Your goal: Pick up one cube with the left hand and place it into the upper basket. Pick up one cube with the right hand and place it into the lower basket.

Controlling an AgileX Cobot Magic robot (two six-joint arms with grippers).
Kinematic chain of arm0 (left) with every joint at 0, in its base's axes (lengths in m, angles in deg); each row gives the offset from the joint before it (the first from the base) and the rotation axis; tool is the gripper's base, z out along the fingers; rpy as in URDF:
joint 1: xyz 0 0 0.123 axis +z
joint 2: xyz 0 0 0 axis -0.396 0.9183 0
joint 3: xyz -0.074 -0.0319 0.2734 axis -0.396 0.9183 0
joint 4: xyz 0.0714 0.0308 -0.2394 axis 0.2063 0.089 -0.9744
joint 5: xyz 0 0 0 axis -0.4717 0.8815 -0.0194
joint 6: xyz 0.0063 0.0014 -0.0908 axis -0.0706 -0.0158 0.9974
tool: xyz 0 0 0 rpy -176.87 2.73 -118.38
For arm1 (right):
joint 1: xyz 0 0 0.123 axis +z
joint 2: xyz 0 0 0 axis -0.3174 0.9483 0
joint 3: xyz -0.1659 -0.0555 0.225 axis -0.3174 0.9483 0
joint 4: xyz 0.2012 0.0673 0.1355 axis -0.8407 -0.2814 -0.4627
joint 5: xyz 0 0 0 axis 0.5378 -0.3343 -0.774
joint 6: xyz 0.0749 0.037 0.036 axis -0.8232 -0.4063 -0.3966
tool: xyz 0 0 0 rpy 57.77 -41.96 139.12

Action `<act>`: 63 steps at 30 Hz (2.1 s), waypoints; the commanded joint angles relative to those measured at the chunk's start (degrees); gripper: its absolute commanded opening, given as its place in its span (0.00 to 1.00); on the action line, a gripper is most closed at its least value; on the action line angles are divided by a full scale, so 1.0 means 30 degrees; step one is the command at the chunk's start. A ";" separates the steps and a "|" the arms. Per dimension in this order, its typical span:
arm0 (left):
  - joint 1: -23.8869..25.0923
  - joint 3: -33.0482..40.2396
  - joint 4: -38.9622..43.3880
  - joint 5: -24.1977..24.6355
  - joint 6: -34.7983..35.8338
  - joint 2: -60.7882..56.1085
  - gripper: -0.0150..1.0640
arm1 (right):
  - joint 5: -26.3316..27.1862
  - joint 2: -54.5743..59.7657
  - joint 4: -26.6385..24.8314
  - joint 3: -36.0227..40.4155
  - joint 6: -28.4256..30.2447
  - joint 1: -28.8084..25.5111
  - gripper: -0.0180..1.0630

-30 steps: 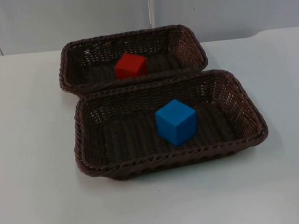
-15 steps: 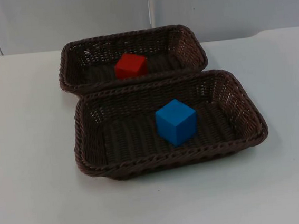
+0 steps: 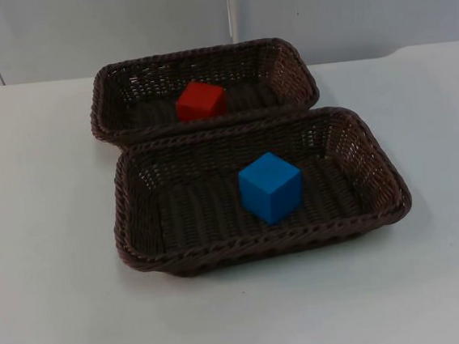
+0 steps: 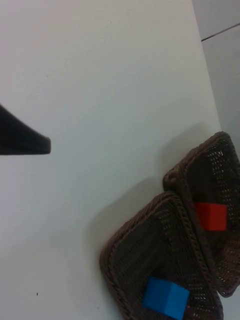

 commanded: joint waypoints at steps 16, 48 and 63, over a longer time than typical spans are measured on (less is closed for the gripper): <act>-0.0077 0.0119 -0.0186 0.0084 0.0000 -0.0058 0.93 | 0.0128 -0.0086 0.0190 0.0052 -0.0150 0.0002 0.79; -0.0077 0.0119 -0.0186 0.0084 0.0000 -0.0058 0.93 | 0.0128 -0.0086 0.0194 0.0052 -0.0190 -0.0162 0.99; -0.0077 0.0119 -0.0186 0.0084 0.0000 -0.0058 0.93 | 0.0159 -0.0086 0.0008 0.0052 -0.0190 -0.6275 0.99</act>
